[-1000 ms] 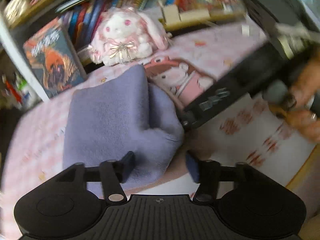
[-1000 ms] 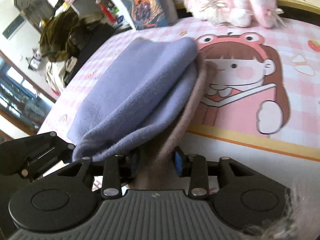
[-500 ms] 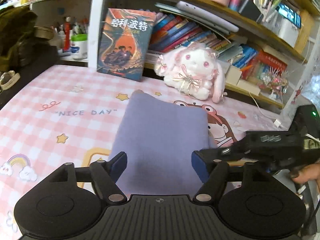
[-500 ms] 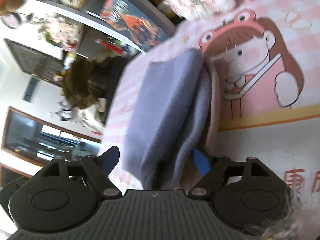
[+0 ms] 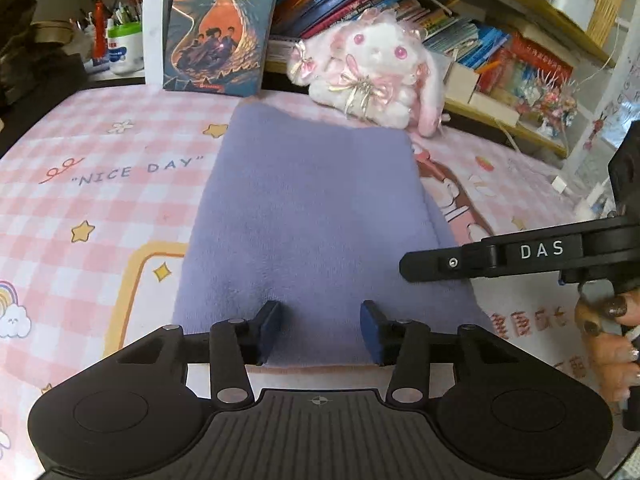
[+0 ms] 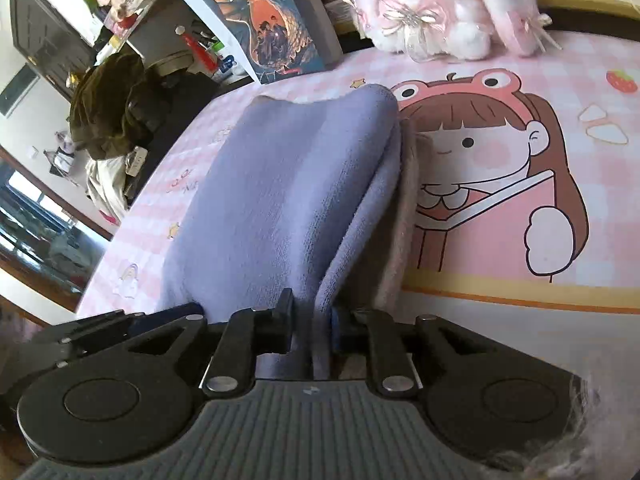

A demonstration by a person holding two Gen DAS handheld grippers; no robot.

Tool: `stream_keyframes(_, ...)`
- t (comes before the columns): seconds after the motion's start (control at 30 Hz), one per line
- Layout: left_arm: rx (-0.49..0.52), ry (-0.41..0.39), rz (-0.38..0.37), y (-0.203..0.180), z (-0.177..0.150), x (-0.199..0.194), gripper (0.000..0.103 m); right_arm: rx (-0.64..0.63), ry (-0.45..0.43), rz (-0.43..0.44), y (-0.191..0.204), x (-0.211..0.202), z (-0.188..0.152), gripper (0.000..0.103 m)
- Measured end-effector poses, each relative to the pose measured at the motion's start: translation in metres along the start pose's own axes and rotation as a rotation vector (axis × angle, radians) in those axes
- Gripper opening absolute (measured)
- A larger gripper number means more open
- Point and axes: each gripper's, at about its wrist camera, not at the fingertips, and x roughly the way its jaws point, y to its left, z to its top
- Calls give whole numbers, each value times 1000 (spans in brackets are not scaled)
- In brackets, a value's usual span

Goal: Fold clothes

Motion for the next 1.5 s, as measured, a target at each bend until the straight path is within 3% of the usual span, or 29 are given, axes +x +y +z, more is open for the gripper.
stream_keyframes(0.13, -9, -68, -1, 7, 13, -12, 45, -10, -50, -5, 5, -6, 9, 46)
stream_keyframes(0.2, -12, -56, -5, 10, 12, -8, 45, 28, -46, -2, 4, -1, 13, 45)
stream_keyframes(0.23, -14, -51, -7, 12, 12, -6, 45, 49, -40, -7, 2, 4, 15, 40)
stream_keyframes(0.27, -15, -45, -10, 13, 11, -5, 45, 53, -37, -9, 1, 4, 15, 21)
stream_keyframes(0.33, -19, -34, -14, 16, 11, -1, 45, 31, -55, -9, 4, -3, 13, 16)
stream_keyframes(0.4, -22, -23, -19, 19, 10, 3, 45, -103, -115, -23, 22, -18, 8, 15)
stream_keyframes(0.47, -25, -12, -24, 21, 9, 7, 45, -187, -112, -92, 31, -16, 1, 15)
stream_keyframes(0.7, 16, -8, 28, 17, 16, -9, 48, -98, -55, -123, 14, 2, -2, 20)
stream_keyframes(0.8, -10, -78, 73, 22, 23, -30, 72, -109, -74, -130, 17, -11, 1, 39)
stream_keyframes(0.87, -46, -112, 95, 27, 26, -39, 78, -120, -95, -125, 19, -23, 0, 60)
stream_keyframes(0.93, -70, -130, 117, 31, 28, -46, 87, -100, -100, -118, 17, -28, 0, 68)
stream_keyframes(1.07, -70, -106, 127, 35, 27, -46, 95, 0, -66, -111, 6, -32, -7, 74)
stream_keyframes(1.27, -114, -55, 75, 53, 28, -29, 97, 111, -57, -111, -5, -34, -13, 80)
stream_keyframes(1.5, -207, 25, -130, 93, 38, 8, 97, 247, -40, -109, -5, -22, -22, 80)
